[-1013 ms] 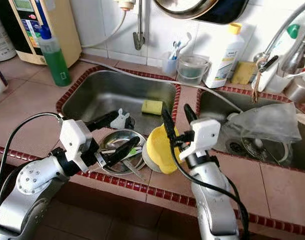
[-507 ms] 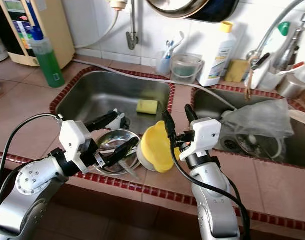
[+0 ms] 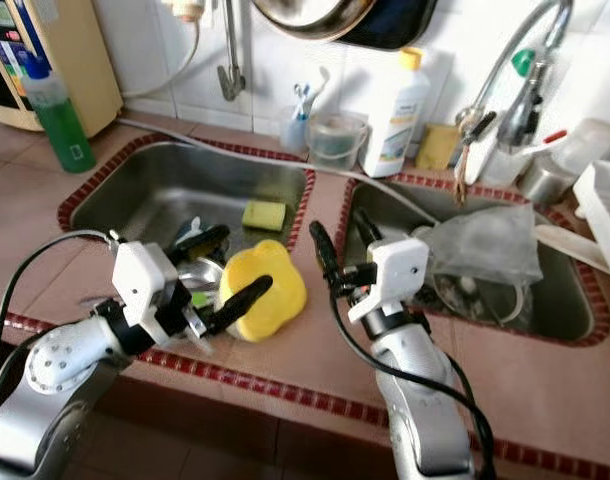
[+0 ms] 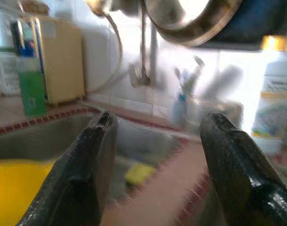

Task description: Kitchen organization

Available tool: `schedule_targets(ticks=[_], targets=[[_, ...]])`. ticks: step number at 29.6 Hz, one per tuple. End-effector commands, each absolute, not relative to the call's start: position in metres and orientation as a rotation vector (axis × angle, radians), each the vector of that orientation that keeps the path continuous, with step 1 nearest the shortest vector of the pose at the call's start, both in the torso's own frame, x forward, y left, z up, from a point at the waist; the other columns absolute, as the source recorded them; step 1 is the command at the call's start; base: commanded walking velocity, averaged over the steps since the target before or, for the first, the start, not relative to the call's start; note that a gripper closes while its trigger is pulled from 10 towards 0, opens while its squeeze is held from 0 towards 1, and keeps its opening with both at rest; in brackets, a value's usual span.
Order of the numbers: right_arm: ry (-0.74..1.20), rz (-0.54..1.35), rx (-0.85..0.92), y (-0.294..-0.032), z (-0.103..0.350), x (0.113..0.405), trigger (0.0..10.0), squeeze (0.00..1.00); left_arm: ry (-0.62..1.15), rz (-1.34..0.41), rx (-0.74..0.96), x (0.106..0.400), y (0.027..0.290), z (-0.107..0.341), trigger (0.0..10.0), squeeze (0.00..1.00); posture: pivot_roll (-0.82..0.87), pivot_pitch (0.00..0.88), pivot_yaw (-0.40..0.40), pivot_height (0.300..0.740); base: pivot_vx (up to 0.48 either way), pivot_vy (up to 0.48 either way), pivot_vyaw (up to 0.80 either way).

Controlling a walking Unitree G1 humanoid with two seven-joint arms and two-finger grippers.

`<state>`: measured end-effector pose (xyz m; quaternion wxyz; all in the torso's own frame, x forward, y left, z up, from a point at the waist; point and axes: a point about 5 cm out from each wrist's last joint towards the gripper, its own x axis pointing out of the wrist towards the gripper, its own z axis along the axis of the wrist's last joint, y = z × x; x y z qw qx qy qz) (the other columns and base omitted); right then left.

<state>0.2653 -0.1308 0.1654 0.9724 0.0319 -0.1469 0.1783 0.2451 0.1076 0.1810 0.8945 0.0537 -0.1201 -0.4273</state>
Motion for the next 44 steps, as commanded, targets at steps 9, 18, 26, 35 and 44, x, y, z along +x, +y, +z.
schedule_targets(ticks=[9, 18, 26, 35, 44], targets=[[-0.269, 0.469, 0.116, -0.131, 0.166, 0.261, 10.0, 1.0, -0.234, -0.775, 0.133, 0.259, 0.125, 0.183, 10.0, 0.0, 0.04, 0.05, -0.033, 0.74, 0.0, 0.0, 0.0], [-0.257, 0.449, 0.076, -0.145, 0.167, 0.27, 10.0, 1.0, -0.199, -0.804, 0.266, 0.258, 0.134, 0.174, 10.0, 0.0, 0.04, 0.057, -0.031, 0.74, 0.0, 0.0, 0.0], [-0.161, 0.51, 0.112, -0.152, 0.165, 0.282, 10.0, 0.0, -0.187, -0.883, 0.241, 0.247, 0.146, 0.177, 10.0, 0.0, 0.06, 0.072, -0.029, 0.74, 0.0, 0.0, 0.0], [-0.044, 0.605, 0.122, -0.15, 0.156, 0.294, 10.0, 0.0, -0.198, -0.936, 0.245, 0.235, 0.145, 0.183, 10.0, 0.0, 0.08, 0.084, -0.04, 0.74, 0.0, 0.0, 0.0], [0.021, 0.677, 0.191, -0.145, 0.155, 0.309, 10.0, 0.0, -0.233, -0.974, 0.227, 0.225, 0.131, 0.191, 10.0, 0.0, 0.1, 0.093, -0.063, 0.74, 0.0, 0.0, 0.0]])
